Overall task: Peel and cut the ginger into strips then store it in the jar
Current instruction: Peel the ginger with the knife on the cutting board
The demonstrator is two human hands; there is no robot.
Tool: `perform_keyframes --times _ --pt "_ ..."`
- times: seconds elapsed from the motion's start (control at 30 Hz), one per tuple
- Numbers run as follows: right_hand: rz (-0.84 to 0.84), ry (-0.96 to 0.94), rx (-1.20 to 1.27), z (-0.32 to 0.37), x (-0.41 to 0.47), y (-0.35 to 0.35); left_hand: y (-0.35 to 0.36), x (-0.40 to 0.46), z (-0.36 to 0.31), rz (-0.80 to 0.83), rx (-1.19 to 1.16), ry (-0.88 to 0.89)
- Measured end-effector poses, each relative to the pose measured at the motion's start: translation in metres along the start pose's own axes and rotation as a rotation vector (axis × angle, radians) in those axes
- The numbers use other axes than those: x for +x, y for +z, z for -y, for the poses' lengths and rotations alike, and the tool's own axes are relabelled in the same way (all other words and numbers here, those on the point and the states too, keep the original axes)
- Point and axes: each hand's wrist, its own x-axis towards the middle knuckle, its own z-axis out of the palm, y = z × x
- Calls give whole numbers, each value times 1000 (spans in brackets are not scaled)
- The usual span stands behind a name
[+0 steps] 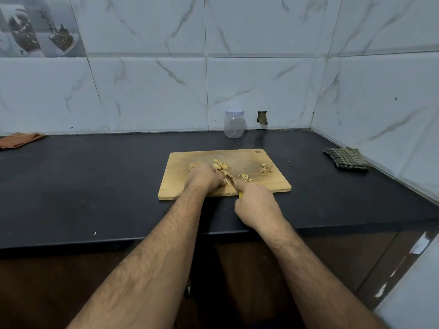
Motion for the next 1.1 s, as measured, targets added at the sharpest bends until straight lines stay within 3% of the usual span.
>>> perform_keyframes --times 0.17,1.1 --pt "6 -7 -1 2 3 3 4 -2 -4 -69 36 -34" --pt "106 16 -80 -3 -14 -10 5 7 -7 -42 5 -110"
